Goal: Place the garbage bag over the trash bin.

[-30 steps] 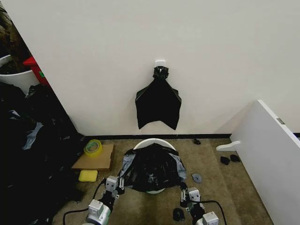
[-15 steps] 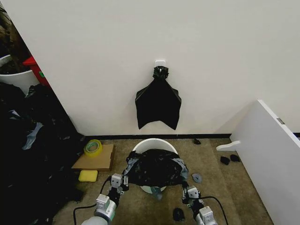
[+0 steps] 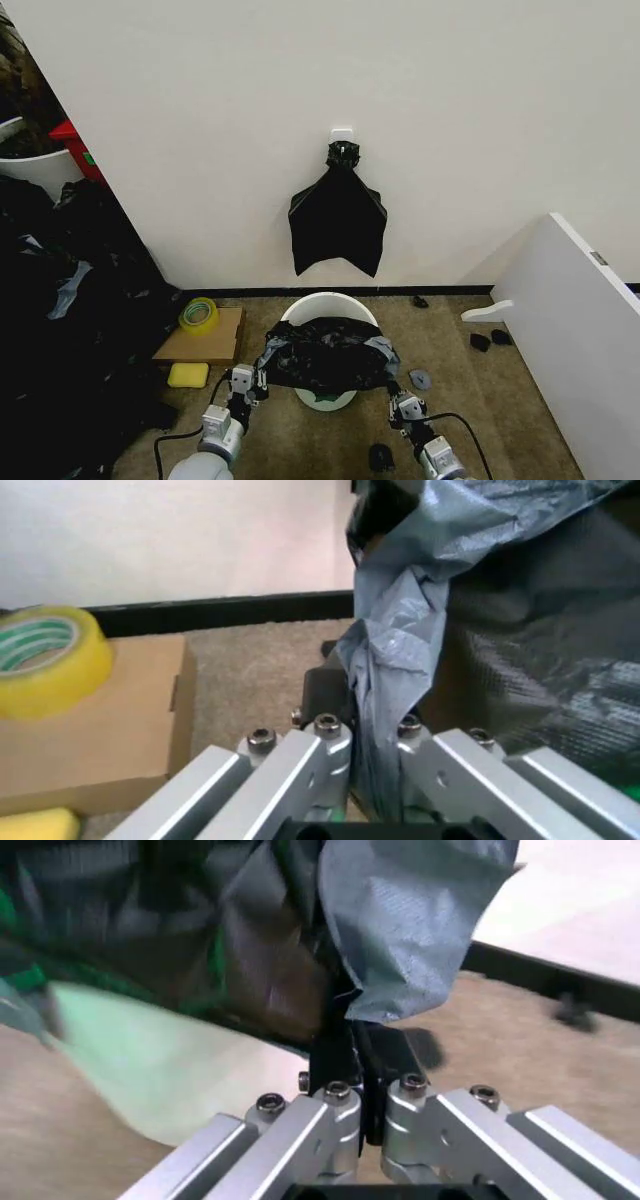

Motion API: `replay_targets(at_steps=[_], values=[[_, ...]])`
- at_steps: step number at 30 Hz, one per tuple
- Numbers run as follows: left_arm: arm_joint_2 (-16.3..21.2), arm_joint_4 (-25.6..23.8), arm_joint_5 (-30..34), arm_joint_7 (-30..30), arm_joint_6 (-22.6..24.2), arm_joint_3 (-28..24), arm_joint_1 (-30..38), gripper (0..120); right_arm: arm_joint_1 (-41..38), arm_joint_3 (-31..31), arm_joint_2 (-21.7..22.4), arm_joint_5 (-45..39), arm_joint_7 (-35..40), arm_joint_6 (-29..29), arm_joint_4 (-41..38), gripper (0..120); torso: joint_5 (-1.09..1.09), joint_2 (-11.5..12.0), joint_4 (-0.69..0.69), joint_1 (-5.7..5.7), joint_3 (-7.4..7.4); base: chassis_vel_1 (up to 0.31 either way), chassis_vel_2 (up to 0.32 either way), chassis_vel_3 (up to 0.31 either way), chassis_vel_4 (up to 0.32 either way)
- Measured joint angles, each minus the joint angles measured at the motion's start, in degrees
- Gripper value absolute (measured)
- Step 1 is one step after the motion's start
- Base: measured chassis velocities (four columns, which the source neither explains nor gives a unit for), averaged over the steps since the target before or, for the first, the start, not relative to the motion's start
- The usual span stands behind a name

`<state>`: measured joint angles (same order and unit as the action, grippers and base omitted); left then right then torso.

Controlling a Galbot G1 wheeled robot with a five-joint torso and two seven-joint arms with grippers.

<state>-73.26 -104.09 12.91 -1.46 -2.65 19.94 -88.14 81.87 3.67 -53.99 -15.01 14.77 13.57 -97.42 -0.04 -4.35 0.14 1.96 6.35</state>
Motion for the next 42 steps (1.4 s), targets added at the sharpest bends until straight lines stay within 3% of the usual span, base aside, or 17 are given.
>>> replay_targets(at_steps=[3, 5, 10, 11, 20, 22, 25, 26, 28, 30, 31, 35, 36, 38, 39, 42], values=[[0.4, -1.7, -0.3, 0.0, 0.4, 0.5, -1.4, 11, 1.5, -0.1, 0.6, -1.3, -2.0, 1.6, -1.9, 1, -0.01, 0.0, 0.01, 0.00, 0.00, 0.000, 0.000, 0.000, 0.000], [1.2, -4.4, -2.0, -1.3, 1.1, 1.4, -3.4, 23, 3.3, -1.1, 1.4, -1.4, -4.4, 3.7, -3.3, 12, 0.01, 0.0, 0.01, 0.00, 0.00, 0.000, 0.000, 0.000, 0.000], [4.0, -10.3, -3.5, -5.2, 3.8, 3.0, -7.3, 36, 6.0, -4.5, 4.4, -1.6, -9.8, 9.0, -3.2, 29, -0.01, 0.0, 0.01, 0.00, -0.01, 0.000, 0.000, 0.000, 0.000], [4.6, -11.1, -3.6, -5.2, 4.0, 3.5, -7.7, 44, 6.1, -5.3, 4.9, -1.6, -11.0, 9.8, -2.4, 34, 0.00, 0.0, 0.00, 0.00, -0.01, 0.000, 0.000, 0.000, 0.000], [5.2, -12.3, -4.6, -3.6, 0.9, 4.7, -9.6, 73, 9.5, -11.0, 5.6, 0.1, -18.8, 19.4, 2.4, 63, 0.02, 0.0, 0.02, 0.00, -0.01, 0.000, 0.000, 0.000, 0.000], [4.6, -13.4, -5.9, -3.4, 0.1, 4.7, -11.3, 84, 12.5, -16.2, 5.7, -1.4, -31.0, 27.0, 3.3, 74, -0.01, 0.0, 0.00, 0.00, -0.01, 0.000, 0.000, 0.000, 0.000], [4.5, -14.5, -7.0, -3.4, 0.2, 4.6, -12.0, 94, 14.2, -21.9, 4.4, -3.6, -42.8, 32.7, 4.8, 84, 0.01, 0.0, 0.00, 0.00, -0.01, 0.000, 0.000, 0.000, 0.000], [4.5, -14.5, -7.0, -3.4, 0.2, 4.6, -12.0, 94, 14.2, -21.9, 4.4, -3.6, -42.8, 32.7, 4.8, 84, 0.01, 0.0, 0.00, 0.00, -0.01, 0.000, 0.000, 0.000, 0.000], [5.3, -16.7, -7.3, -3.3, 0.2, 5.0, -12.7, 100, 15.7, -27.2, 3.9, -8.6, -53.2, 34.0, 4.6, 95, 0.02, 0.0, 0.03, 0.00, -0.01, 0.000, 0.000, 0.000, 0.000], [5.7, -17.8, -7.1, -3.2, -0.1, 5.2, -13.0, 100, 16.1, -28.9, 4.2, -11.5, -56.6, 34.2, 3.2, 98, 0.02, 0.0, 0.04, 0.00, -0.01, 0.000, 0.000, 0.000, 0.000], [6.4, -19.8, -5.6, -2.8, -1.1, 5.5, -13.2, 100, 15.7, -30.7, 4.7, -14.5, -58.1, 32.9, 0.1, 98, -0.03, 0.0, 0.01, -0.01, -0.01, 0.000, 0.000, 0.000, 0.000], [6.7, -20.9, -3.4, -2.7, -2.9, 5.9, -12.3, 100, 12.0, -29.9, 5.3, -14.8, -50.0, 27.9, -5.2, 100, 0.01, 0.0, 0.00, 0.00, 0.00, 0.000, 0.000, 0.000, 0.000], [6.6, -21.0, -2.7, -2.7, -3.3, 5.9, -11.6, 100, 8.8, -27.2, 5.8, -12.5, -39.6, 22.8, -8.5, 100, -0.02, 0.0, -0.01, 0.00, 0.00, 0.000, 0.000, 0.000, 0.000], [6.6, -20.3, -1.9, -2.8, -3.1, 5.0, -9.6, 100, 5.3, -23.4, 6.5, -11.4, -26.6, 11.9, -13.6, 100, 0.04, 0.0, -0.05, 0.00, 0.00, 0.000, 0.000, 0.000, 0.000], [6.6, -20.3, -1.9, -2.8, -3.1, 5.0, -9.6, 100, 5.3, -23.4, 6.5, -11.4, -26.6, 11.9, -13.6, 100, 0.04, 0.0, -0.05, 0.00, 0.00, 0.000, 0.000, 0.000, 0.000], [6.3, -18.5, -0.9, -4.0, -1.4, 3.3, -6.1, 100, -0.1, -20.8, 7.8, -16.1, -18.2, -7.8, -18.0, 100, -0.04, 0.0, 0.09, 0.00, 0.00, 0.000, 0.000, 0.000, 0.000]])
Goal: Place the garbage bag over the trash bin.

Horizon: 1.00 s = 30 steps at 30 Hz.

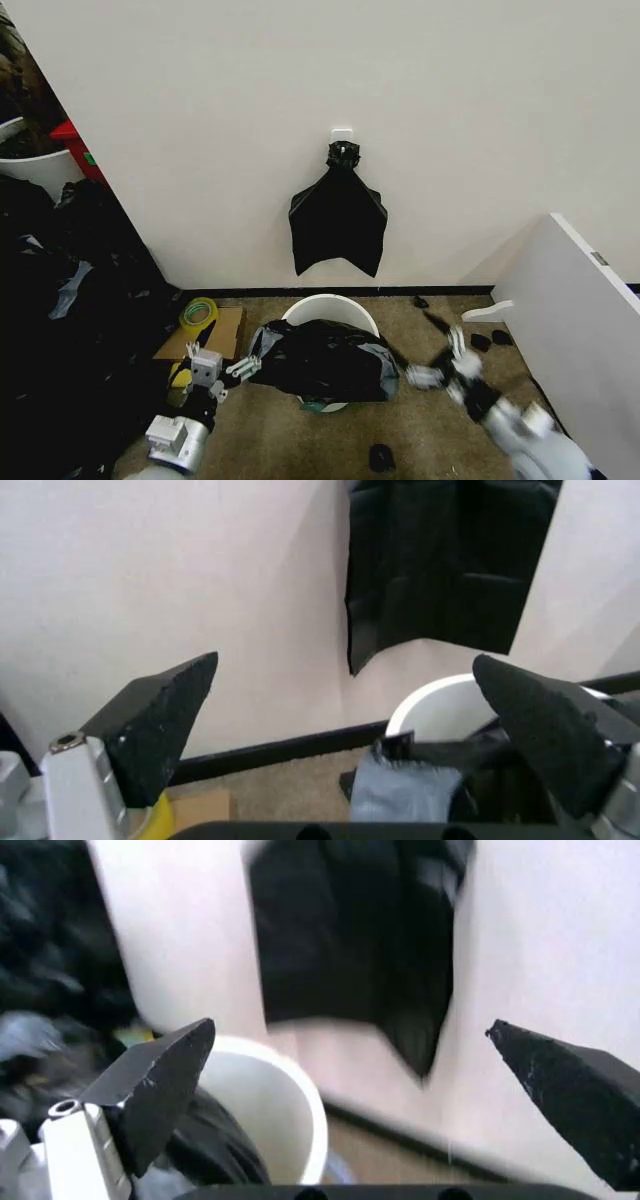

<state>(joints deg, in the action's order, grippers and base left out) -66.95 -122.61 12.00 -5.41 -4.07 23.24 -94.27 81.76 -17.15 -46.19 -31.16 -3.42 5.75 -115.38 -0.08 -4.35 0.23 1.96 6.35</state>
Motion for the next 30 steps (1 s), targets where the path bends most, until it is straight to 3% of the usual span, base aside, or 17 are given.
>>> replay_targets(at_steps=[1, 3, 4, 7, 10, 14, 21, 30], values=[[0.0, 0.0, 0.0, 0.0, 0.0, 0.0, 0.0, 100, 0.0, 0.0, 0.0, 0.0, 0.0, 0.0, 0.0, 100, 0.00, 0.0, 0.00, 0.00, 0.00, 0.000, 0.000, 0.000, 0.000], [-1.0, 0.3, 0.1, -1.9, 0.7, 0.0, 0.1, 100, -8.3, 3.9, 0.8, -3.9, -0.3, -13.4, 1.8, 100, 0.07, 0.0, -0.06, 0.00, 0.01, 0.000, 0.000, 0.000, 0.000], [-1.5, 0.3, 0.1, -2.7, 0.8, 0.3, 0.1, 100, -12.2, 5.5, 0.9, -4.9, -2.1, -16.8, 3.6, 100, 0.06, 0.0, -0.10, 0.00, 0.01, 0.000, 0.000, 0.000, 0.000], [-2.3, -0.3, -0.1, -4.4, 1.2, 0.6, -0.4, 100, -22.0, 9.3, 0.2, -4.0, -10.6, -22.0, 10.4, 100, 0.03, 0.0, -0.13, 0.01, 0.01, 0.000, 0.000, 0.000, 0.000], [-3.2, -1.7, -0.4, -5.7, 2.1, 0.7, -1.0, 100, -30.0, 13.5, -2.1, -0.7, -16.5, -24.0, 16.3, 100, 0.07, 0.0, -0.07, 0.01, 0.02, 0.000, 0.000, 0.000, 0.000], [-4.0, -2.7, -0.3, -6.9, 3.9, 0.9, -1.4, 100, -37.1, 17.8, -6.5, 0.9, -17.2, -27.7, 20.2, 100, 0.03, 0.0, -0.11, 0.01, 0.01, 0.000, 0.000, 0.000, 0.000], [-3.9, -2.2, -0.1, -8.6, 5.6, 1.0, -1.5, 100, -41.1, 21.1, -12.2, 3.6, -17.5, -31.8, 25.3, 98, 0.05, 0.0, -0.09, 0.00, 0.01, 0.000, 0.000, 0.000, 0.000], [-4.4, -2.2, 0.4, -10.7, 7.7, 0.6, -1.1, 100, -40.8, 20.7, -15.7, 10.1, -19.6, -32.6, 30.5, 68, 0.04, 0.0, -0.08, 0.00, 0.00, 0.000, 0.000, 0.000, 0.000]])
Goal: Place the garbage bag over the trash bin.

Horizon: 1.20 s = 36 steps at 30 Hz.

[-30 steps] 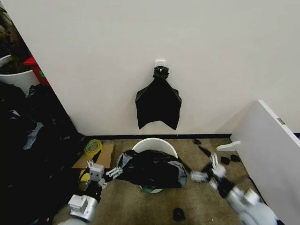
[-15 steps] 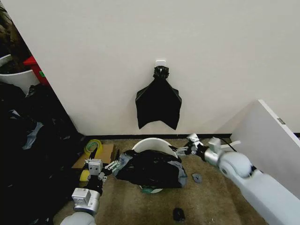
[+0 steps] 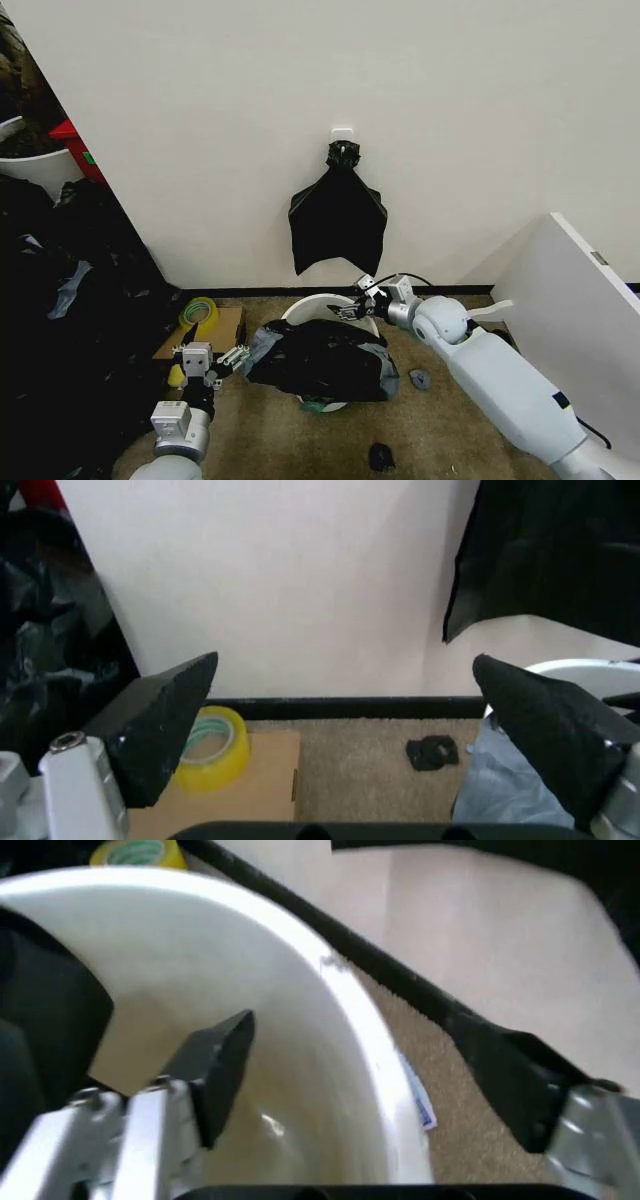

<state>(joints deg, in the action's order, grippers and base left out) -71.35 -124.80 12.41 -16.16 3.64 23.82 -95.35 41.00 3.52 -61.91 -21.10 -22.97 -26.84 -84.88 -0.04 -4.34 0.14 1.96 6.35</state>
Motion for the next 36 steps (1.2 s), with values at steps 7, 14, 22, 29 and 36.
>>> replay_targets(at_steps=[7, 14, 22, 29, 36], values=[[0.8, -0.4, 6.2, -1.6, 2.8, -0.2, 2.2, 100, 2.1, 0.3, 0.8, -0.5, 2.6, -0.9, -1.0, 43, -0.01, 0.0, 0.02, 0.00, -0.01, 0.000, 0.000, 0.000, 0.000], [1.1, -1.5, 9.0, -2.5, 4.3, 0.2, 3.9, 100, 6.7, 1.7, 1.3, -14.0, 22.8, -6.3, -7.4, 15, -0.02, 0.0, 0.01, 0.00, -0.02, 0.000, 0.000, 0.000, 0.000], [0.3, -1.0, 9.6, -3.6, 5.0, -0.7, 3.9, 100, 16.2, 2.8, 1.6, -30.9, 53.7, 1.8, -16.6, 1, 0.02, 0.0, -0.01, -0.02, -0.02, 0.000, 0.000, 0.000, 0.000], [0.0, -1.4, 10.0, -4.0, 5.6, -0.6, 4.2, 100, 22.9, 0.2, -0.5, -34.5, 66.3, 9.3, -21.6, 1, 0.03, 0.0, -0.03, -0.01, 0.00, 0.000, 0.000, 0.000, 0.000], [-1.9, -0.9, 7.8, -4.8, 4.9, -1.3, 2.1, 100, 34.0, -3.2, -3.6, -31.2, 78.9, 15.3, -29.4, 1, -0.02, 0.0, 0.00, -0.01, 0.00, 0.000, 0.000, 0.000, 0.000]])
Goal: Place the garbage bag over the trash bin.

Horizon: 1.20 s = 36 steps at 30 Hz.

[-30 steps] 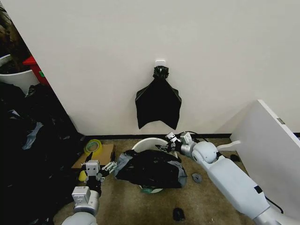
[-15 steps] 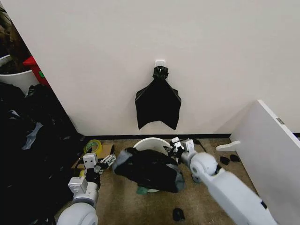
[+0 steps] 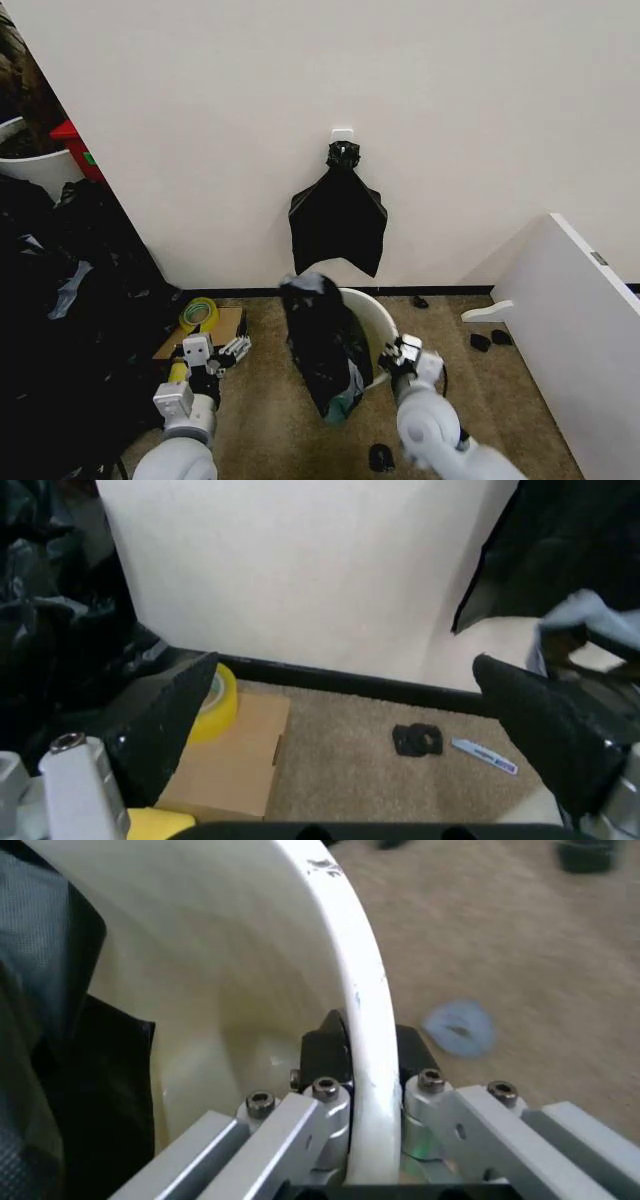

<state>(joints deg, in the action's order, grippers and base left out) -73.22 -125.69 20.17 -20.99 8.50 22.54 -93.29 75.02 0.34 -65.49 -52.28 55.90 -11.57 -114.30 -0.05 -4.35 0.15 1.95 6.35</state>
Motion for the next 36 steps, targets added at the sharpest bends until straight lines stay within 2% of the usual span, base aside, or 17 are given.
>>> replay_targets(at_steps=[8, 10, 13, 14, 15, 18, 19, 20, 21, 23, 25, 27, 28, 30, 32, 33, 36], values=[[-0.2, -1.0, -1.8, 0.1, 0.5, -0.3, -0.6, 100, 2.5, 0.6, -3.0, 5.5, 4.5, -0.1, -0.7, 4, 0.03, 0.0, -0.01, 0.00, 0.00, 0.000, 0.000, 0.000, 0.000], [-0.2, -1.0, -2.4, 0.1, 0.5, -0.3, -0.9, 100, 2.9, 0.4, -3.3, 5.3, 4.8, -0.1, -1.2, 13, 0.00, 0.0, 0.02, 0.00, 0.01, 0.000, 0.000, 0.000, 0.000], [-0.2, -1.0, -2.7, 0.1, 0.5, -0.2, -1.1, 100, 3.3, 0.0, -3.2, 7.8, 4.7, 1.1, -3.1, 28, 0.00, 0.0, -0.01, 0.01, 0.01, 0.000, 0.000, 0.000, 0.000], [-0.2, -1.0, -2.7, 0.1, 0.5, -0.2, -1.1, 100, 3.3, 0.0, -3.2, 7.8, 4.7, 1.1, -3.1, 28, 0.00, 0.0, -0.01, 0.01, 0.01, 0.000, 0.000, 0.000, 0.000], [-0.2, -1.0, -2.8, 0.1, 0.5, -0.2, -1.1, 100, 3.5, -0.1, -2.9, 9.5, 4.5, 1.4, -3.4, 29, 0.01, 0.0, -0.01, 0.01, 0.01, 0.000, 0.000, 0.000, 0.000], [-0.3, -0.8, -3.0, 0.2, 0.6, -0.2, -1.1, 100, 4.5, -0.1, -1.4, 18.2, 1.4, 4.3, -5.1, 45, 0.03, 0.0, 0.00, 0.01, 0.01, 0.000, 0.000, 0.000, 0.000], [-0.3, -0.8, -3.0, 0.2, 0.6, -0.2, -1.1, 100, 4.5, -0.1, -1.4, 18.2, 1.4, 4.3, -5.1, 45, 0.03, 0.0, 0.00, 0.01, 0.01, 0.000, 0.000, 0.000, 0.000], [-0.3, -0.5, -3.2, 0.2, 0.6, -0.3, -1.1, 100, 4.9, 0.1, -0.7, 21.8, -1.0, 6.2, -6.2, 46, 0.02, 0.0, 0.00, 0.01, 0.01, 0.000, 0.000, 0.000, 0.000], [-0.4, -0.2, -3.5, 0.2, 0.6, -0.4, -1.0, 100, 5.0, 0.4, -0.2, 24.4, -3.2, 7.7, -7.1, 54, 0.00, 0.0, 0.00, 0.01, 0.01, 0.000, 0.000, 0.000, 0.000], [-0.4, 0.2, -3.7, 0.2, 0.8, -0.5, -0.9, 100, 4.7, 1.7, 1.0, 26.8, -8.2, 9.1, -8.6, 63, 0.02, 0.0, 0.00, 0.00, 0.00, 0.000, 0.000, 0.000, 0.000], [-0.4, 0.3, -3.8, 0.2, 1.0, -0.6, -0.8, 100, 4.2, 2.6, 1.5, 26.8, -9.8, 8.8, -9.0, 68, 0.02, 0.0, 0.00, 0.01, 0.00, 0.000, 0.000, 0.000, 0.000], [-0.4, 0.7, -3.8, 0.3, 1.2, -0.7, -0.6, 100, 2.2, 5.8, 2.7, 26.7, -12.0, 4.5, -9.3, 78, 0.02, 0.0, -0.01, 0.01, 0.00, 0.000, 0.000, 0.000, 0.000], [-0.4, 0.7, -3.8, 0.3, 1.2, -0.7, -0.6, 100, 2.2, 5.8, 2.7, 26.7, -12.0, 4.5, -9.3, 78, 0.02, 0.0, -0.01, 0.01, 0.00, 0.000, 0.000, 0.000, 0.000], [-0.3, 1.0, -3.8, 0.3, 1.4, -0.7, -0.5, 100, 0.1, 8.7, 3.1, 27.9, -12.9, 0.7, -8.1, 86, 0.01, 0.0, -0.01, 0.01, 0.00, 0.000, 0.000, 0.000, 0.000], [-0.2, 1.1, -3.8, 0.3, 1.5, -0.7, -0.5, 100, -0.5, 9.5, 3.1, 28.4, -13.4, 0.0, -7.4, 90, 0.03, 0.0, 0.00, 0.01, 0.01, 0.000, 0.000, 0.000, 0.000], [-0.1, 1.2, -3.8, 0.3, 1.5, -0.6, -0.4, 100, -1.5, 10.6, 2.9, 28.6, -14.1, -1.1, -6.3, 95, 0.02, 0.0, -0.01, 0.01, 0.00, 0.000, 0.000, 0.000, 0.000], [0.1, 1.4, -3.8, 0.3, 1.6, -0.4, -0.3, 100, -2.6, 11.7, 2.5, 28.5, -14.2, -3.0, -5.4, 100, 0.03, 0.0, -0.01, 0.01, 0.01, 0.000, 0.000, 0.000, 0.000]])
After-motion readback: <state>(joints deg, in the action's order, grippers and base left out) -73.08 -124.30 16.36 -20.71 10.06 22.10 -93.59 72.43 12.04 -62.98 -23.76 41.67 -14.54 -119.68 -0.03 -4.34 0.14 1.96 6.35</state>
